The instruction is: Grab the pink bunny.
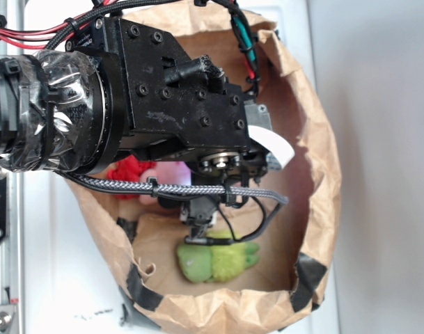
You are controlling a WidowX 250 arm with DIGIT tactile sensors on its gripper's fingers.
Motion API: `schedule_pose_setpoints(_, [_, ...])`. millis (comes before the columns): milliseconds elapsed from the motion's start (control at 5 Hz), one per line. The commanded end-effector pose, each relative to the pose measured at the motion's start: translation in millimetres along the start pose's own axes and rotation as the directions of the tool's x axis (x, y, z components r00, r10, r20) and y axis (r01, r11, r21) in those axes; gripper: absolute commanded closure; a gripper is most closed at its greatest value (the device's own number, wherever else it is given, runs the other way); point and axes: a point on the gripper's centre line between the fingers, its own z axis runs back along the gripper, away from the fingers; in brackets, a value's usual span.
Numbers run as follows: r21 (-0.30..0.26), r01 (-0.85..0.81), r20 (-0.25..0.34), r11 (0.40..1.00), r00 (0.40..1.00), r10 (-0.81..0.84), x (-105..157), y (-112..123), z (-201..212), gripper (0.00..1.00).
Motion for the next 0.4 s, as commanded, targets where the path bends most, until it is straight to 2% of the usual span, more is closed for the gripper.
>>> schedule_pose_setpoints(0, [0.008,0.052,-0.041,0.999,0.998,-0.051,-5.3,-10.4,-1.3,0.00])
schedule_pose_setpoints(200, [0.016,0.067,-0.050,0.998,0.997,-0.066,-13.3,-12.3,-0.4,0.00])
